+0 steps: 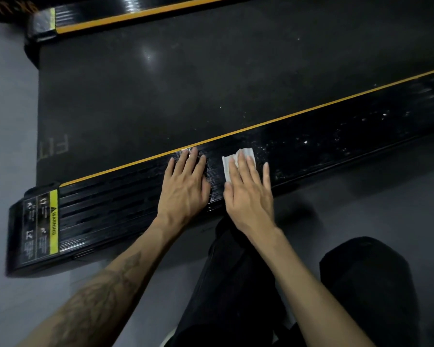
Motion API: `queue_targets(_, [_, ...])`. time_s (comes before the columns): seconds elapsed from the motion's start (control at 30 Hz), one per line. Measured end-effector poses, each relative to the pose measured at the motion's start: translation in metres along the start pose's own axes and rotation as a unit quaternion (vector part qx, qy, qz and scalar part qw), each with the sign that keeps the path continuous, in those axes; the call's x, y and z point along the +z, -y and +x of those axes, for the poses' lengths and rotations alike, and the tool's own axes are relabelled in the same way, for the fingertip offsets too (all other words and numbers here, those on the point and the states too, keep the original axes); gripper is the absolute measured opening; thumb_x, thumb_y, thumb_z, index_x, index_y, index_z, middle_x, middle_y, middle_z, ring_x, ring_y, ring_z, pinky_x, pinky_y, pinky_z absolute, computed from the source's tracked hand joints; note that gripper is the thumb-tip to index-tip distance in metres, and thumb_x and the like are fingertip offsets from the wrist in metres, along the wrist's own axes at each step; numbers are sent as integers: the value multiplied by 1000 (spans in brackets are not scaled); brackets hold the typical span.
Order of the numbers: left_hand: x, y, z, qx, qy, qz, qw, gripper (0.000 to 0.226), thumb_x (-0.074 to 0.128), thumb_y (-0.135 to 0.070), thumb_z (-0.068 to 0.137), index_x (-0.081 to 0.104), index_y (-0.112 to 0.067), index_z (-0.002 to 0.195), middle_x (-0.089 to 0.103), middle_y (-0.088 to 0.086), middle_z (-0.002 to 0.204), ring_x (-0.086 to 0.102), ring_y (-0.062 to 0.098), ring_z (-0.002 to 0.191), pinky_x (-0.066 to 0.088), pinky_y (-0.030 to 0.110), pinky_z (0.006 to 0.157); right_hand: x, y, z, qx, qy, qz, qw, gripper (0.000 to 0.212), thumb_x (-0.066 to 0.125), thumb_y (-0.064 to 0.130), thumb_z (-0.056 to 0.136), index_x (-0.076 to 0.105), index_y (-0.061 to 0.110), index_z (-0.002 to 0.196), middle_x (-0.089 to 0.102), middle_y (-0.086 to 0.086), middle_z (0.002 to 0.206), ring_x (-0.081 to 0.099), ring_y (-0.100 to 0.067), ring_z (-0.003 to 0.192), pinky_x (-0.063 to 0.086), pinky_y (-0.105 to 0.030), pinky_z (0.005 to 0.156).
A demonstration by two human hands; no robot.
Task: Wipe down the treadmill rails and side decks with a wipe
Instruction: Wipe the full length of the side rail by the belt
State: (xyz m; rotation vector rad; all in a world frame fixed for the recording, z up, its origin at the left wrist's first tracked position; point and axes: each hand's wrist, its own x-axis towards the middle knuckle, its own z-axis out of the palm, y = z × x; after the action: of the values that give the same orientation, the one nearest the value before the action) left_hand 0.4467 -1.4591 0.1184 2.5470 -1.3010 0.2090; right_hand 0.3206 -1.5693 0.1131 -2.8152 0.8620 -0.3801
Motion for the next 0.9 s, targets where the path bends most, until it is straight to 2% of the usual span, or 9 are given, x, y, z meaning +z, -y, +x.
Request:
queue_targets(0.1, [0,0,0,-5,2,-5,1000,60,33,-34,97,57,-6,144,48,18,155,41,35,147,34,57,119,5,11,-5,-19,-2,23,1000,61,36,33,100,39,12,158,32,-9,166,26,-26,155,11,-52,127])
queue_targets(0.2, [1,-1,0,-5,5,-4,1000,60,33,-34,97,57,-5,144,47,18,155,41,34,147,34,57,119,2,3,7,-51,24,9,998,60,28,35,103,40,14,158,32,-6,167,27,-23,155,9,-51,127])
queue_targets(0.3, [0,-2,0,-2,5,-3,1000,60,33,-33,96,57,-5,143,48,18,155,42,35,147,35,57,119,-2,-9,9,-28,28,-6,999,62,22,38,104,36,15,159,28,-5,168,23,-20,156,2,-51,128])
queue_targets(0.4, [0,-3,1,-4,5,-5,1000,60,33,-33,96,57,-4,143,48,19,154,42,35,146,34,57,119,-1,-3,-9,6,-5,3,1000,61,29,35,103,36,13,159,29,-7,168,24,-23,156,10,-54,127])
queue_targets(0.47, [0,-3,1,-5,5,-7,1000,60,34,-33,96,57,-4,143,48,19,154,42,35,147,34,57,119,2,4,-16,-10,-1,12,1000,62,32,35,101,37,13,159,29,-7,168,25,-26,156,12,-54,126])
queue_targets(0.57, [1,-4,1,-6,1,-9,1000,59,34,-33,97,58,-4,142,48,19,154,42,35,146,34,57,119,1,3,-4,-43,12,14,999,60,30,35,103,41,14,157,32,-5,167,28,-24,155,6,-51,126])
queue_targets(0.67, [2,-4,1,-3,-5,-9,1000,58,35,-33,97,58,-5,142,49,19,154,43,35,146,35,57,119,-1,-5,3,-28,6,0,1000,59,28,36,104,42,14,157,33,-5,166,29,-22,155,4,-52,127])
queue_targets(0.8, [3,-4,1,1,-8,-7,1000,57,35,-33,98,58,-5,142,49,19,154,43,34,146,35,56,119,0,10,-20,12,-6,3,1000,63,31,35,101,31,12,160,27,-9,168,23,-26,156,12,-55,127])
queue_targets(0.9, [4,-4,2,4,-8,-3,1000,57,35,-33,99,58,-5,142,49,19,154,43,35,146,35,56,119,2,14,-17,-15,10,29,999,63,30,36,101,32,14,160,27,-8,168,23,-26,156,14,-55,127])
